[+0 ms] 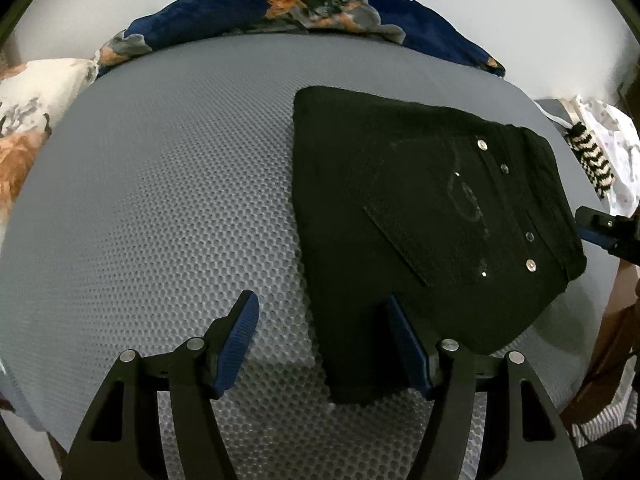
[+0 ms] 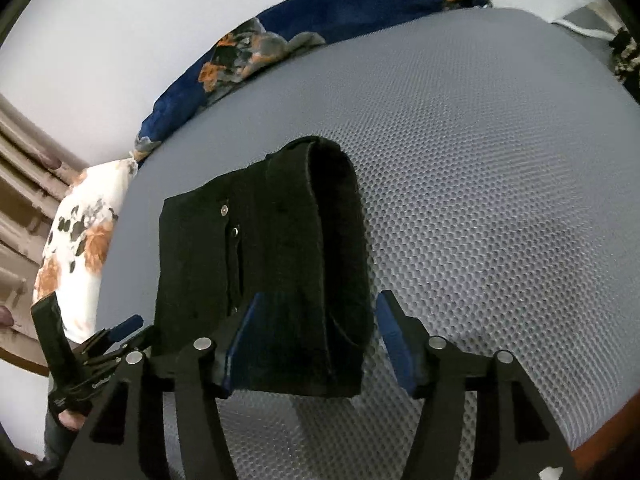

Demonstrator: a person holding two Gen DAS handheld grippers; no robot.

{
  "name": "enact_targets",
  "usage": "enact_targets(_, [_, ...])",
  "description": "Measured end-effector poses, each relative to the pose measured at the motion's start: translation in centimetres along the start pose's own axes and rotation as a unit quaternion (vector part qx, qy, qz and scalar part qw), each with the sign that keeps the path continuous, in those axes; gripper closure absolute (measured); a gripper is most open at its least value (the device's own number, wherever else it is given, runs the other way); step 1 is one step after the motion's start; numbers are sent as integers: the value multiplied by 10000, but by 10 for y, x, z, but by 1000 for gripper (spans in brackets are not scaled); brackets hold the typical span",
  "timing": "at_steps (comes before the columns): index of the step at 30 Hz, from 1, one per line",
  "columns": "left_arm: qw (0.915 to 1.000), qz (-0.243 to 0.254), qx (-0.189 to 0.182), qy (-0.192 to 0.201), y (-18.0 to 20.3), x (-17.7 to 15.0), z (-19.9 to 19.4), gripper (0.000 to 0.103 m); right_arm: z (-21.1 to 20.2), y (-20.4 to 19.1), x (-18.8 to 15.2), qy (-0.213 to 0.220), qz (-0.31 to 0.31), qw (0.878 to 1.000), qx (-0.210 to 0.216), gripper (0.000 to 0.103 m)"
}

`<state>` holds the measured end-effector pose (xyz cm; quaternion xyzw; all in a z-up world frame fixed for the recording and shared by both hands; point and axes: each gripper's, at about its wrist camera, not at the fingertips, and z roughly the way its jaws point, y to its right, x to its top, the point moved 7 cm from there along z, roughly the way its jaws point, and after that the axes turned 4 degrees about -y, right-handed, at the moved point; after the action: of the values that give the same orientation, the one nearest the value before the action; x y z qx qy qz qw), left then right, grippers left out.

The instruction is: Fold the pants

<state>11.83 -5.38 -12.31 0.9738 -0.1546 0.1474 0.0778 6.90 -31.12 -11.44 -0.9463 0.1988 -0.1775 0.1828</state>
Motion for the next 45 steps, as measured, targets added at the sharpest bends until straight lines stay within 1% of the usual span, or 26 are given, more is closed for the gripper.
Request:
enact_targets(3, [10000, -12, 25, -21, -4, 4, 2, 36, 10, -1, 3, -182, 3, 9997, 132, 42])
enact_targets(6, [10000, -48, 17, -64, -9, 7, 4, 36, 21, 0, 4, -408, 29, 9986, 325, 41])
enact_targets(9, [9999, -109, -63, -98, -13, 9, 4, 36, 29, 3, 4, -497, 30, 9980, 388, 39])
enact_targets(12, [9995, -184, -170, -167, -16, 10, 8, 36, 38, 6, 4, -655, 116, 9962, 567, 39])
enact_targets(14, [9993, -242, -175, -232, -19, 10, 12, 36, 44, 8, 4, -770, 185, 9948, 648, 39])
enact_targets(20, [9989, -281, -238, -273, -21, 14, 18, 36, 57, 7, 9, -863, 225, 9920, 893, 35])
enact_targets(24, [9984, -335, -311, -330, -21, 18, 23, 35, 60, 6, 14, -881, 128, 9909, 1010, 35])
enact_targets(31, [9931, -615, -879, -466, -22, 25, 33, 35, 66, 4, 22, -1061, -5, 9845, 1398, 37])
enact_targets(33, [9920, -611, -998, -477, -21, 27, 34, 35, 67, 6, 23, -1145, -14, 9823, 1479, 42])
enact_targets(35, [9908, -605, -1111, -491, -20, 31, 36, 35, 67, 12, 23, -1226, 5, 9796, 1595, 44])
enact_targets(41, [9873, -470, -1411, -563, -12, 47, 44, 34, 69, 18, 27, -1396, -136, 9741, 1775, 46])
enact_targets(43, [9839, -498, -1613, -592, -8, 55, 48, 34, 72, 17, 32, -1413, -105, 9722, 1861, 47])
enact_targets(45, [9798, -526, -1837, -597, -4, 60, 51, 34, 75, 18, 35, -1416, -108, 9714, 1903, 52])
